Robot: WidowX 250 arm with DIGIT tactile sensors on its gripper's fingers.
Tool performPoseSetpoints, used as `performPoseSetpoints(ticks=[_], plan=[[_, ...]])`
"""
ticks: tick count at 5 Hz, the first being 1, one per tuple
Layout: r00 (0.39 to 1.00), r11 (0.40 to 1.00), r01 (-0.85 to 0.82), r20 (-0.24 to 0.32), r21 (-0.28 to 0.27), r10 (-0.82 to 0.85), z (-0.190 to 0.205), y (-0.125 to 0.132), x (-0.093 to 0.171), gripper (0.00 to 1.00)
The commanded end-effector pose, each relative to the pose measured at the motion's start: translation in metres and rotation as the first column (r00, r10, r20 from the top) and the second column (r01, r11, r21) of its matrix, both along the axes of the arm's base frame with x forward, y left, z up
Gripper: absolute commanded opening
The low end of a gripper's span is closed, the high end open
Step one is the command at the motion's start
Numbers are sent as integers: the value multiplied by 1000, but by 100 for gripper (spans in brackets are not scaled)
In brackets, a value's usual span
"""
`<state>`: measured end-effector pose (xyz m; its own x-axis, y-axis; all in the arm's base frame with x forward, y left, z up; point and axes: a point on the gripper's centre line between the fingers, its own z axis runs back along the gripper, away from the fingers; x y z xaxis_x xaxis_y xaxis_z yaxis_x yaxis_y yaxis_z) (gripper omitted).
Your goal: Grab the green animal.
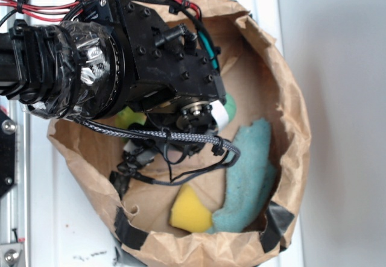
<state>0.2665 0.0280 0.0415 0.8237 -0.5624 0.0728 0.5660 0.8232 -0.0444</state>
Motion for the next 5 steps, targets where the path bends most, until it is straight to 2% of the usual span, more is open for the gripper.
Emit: performPoseSetpoints(ticks=[1,2,3,4,5], plan=[[989,996,-89,117,-24,92,57,17,16,0],[989,994,-91,110,-66,98,77,21,17,0],[989,994,-80,122,-75,89,84,19,16,0],[991,998,-50,119,-34,54,73,13,13,0],[995,1000,20,95,2,-21,54,3,2,100]])
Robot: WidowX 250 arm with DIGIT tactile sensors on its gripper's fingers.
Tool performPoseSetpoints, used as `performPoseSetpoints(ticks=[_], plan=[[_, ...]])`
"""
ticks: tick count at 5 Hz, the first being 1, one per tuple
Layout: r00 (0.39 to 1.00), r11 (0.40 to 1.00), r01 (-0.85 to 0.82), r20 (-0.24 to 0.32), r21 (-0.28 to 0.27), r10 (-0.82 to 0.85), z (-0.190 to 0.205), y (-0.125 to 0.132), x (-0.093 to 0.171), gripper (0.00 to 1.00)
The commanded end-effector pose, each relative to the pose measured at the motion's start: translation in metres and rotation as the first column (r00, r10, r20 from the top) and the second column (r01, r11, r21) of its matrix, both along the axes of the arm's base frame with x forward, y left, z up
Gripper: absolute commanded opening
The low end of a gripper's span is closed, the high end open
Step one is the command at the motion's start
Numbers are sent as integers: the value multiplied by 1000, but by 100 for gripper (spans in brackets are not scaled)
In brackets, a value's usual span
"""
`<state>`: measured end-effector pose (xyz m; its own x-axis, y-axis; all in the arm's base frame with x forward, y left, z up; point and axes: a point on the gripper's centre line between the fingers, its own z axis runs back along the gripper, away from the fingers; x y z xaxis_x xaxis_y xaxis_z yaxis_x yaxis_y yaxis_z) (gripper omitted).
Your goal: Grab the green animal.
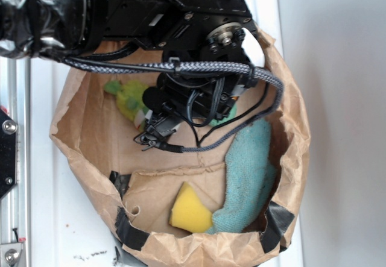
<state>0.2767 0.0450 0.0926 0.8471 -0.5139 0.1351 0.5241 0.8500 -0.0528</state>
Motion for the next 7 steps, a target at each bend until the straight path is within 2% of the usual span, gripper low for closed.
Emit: performPoseSetpoints(ticks=[1,4,6,7], plan=[[993,990,102,50,99,-107,-17,-23,-13,100],[991,978,121,32,168,-128,-53,-30,-6,100],[990,963,127,28,239,-138,-77,-34,-3,100],[989,964,115,58,239,-133,-70,-33,-7,0]])
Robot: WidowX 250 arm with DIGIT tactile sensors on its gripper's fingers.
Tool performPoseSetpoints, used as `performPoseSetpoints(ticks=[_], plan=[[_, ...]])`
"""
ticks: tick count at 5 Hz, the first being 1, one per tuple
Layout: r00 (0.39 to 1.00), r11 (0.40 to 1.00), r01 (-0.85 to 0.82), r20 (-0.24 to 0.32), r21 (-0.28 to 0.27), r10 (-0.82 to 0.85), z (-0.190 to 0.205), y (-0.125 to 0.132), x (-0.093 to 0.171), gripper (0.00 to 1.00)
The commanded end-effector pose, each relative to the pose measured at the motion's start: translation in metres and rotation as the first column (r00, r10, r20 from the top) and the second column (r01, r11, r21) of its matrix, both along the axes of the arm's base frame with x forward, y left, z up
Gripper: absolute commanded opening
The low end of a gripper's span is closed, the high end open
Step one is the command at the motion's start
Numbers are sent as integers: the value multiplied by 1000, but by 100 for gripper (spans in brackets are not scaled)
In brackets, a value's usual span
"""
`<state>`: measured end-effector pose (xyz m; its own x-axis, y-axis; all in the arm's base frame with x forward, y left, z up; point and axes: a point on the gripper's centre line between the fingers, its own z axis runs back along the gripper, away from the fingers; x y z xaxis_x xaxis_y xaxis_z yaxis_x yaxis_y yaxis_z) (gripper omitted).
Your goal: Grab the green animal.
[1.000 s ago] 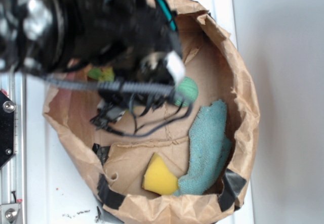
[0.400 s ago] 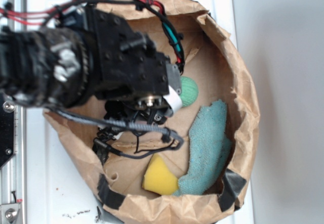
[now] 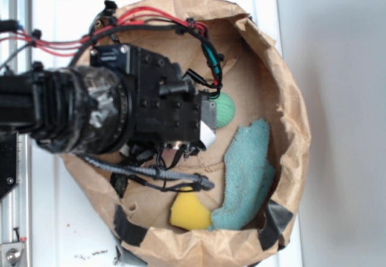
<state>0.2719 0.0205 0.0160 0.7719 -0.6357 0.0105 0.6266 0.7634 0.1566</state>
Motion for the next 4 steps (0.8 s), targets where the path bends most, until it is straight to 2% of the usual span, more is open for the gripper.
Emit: performPoseSetpoints(ticks=[1,3,4], plan=[[998,1000,-2,65,-30,4,16,-6,-1,0],[995,995,-35,87,-92,43,40,-3,6,0],[989,985,-96,98,-146,112,73,-5,12,0]])
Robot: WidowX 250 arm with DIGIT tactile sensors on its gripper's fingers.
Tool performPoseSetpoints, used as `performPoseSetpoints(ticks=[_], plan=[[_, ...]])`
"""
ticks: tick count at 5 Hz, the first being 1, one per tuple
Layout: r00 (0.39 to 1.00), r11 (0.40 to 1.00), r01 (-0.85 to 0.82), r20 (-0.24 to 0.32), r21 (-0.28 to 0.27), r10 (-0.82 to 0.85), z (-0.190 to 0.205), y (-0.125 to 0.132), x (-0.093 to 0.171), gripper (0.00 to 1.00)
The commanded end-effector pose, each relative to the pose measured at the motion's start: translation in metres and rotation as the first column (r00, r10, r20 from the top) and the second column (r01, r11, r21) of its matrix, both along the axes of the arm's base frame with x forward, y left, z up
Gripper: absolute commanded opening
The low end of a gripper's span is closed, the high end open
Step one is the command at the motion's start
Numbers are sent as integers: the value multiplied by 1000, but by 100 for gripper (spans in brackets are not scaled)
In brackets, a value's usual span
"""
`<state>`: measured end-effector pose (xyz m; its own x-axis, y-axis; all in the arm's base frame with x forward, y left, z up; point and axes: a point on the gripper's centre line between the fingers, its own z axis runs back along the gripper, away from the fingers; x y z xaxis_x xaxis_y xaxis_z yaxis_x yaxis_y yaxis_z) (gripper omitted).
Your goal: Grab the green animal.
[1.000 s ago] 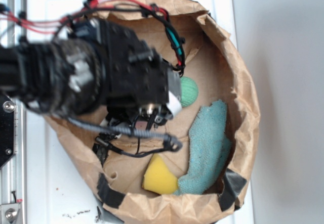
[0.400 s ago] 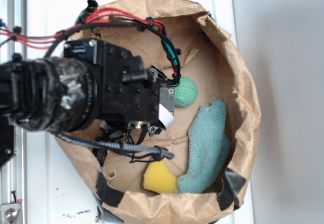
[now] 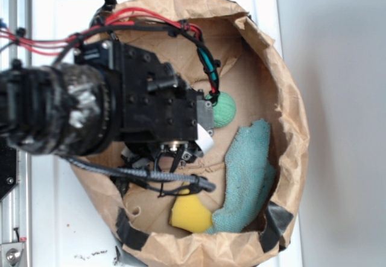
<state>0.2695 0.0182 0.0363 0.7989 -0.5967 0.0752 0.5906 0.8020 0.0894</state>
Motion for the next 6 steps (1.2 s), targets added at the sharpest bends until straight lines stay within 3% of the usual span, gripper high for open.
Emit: performPoseSetpoints(ticks=[1,2,3,4,5,6], plan=[[983,984,-162,74,-76,167,81,0,21,0],[938,939,-342,39,-35,343,100,-2,29,0],[884,885,-466,49,-9,466,108,-2,31,0],[825,832,-554,106,-33,554,123,7,20,0],[798,808,-585,123,-71,589,137,16,16,0],[782,794,-606,141,-57,607,145,20,14,0]])
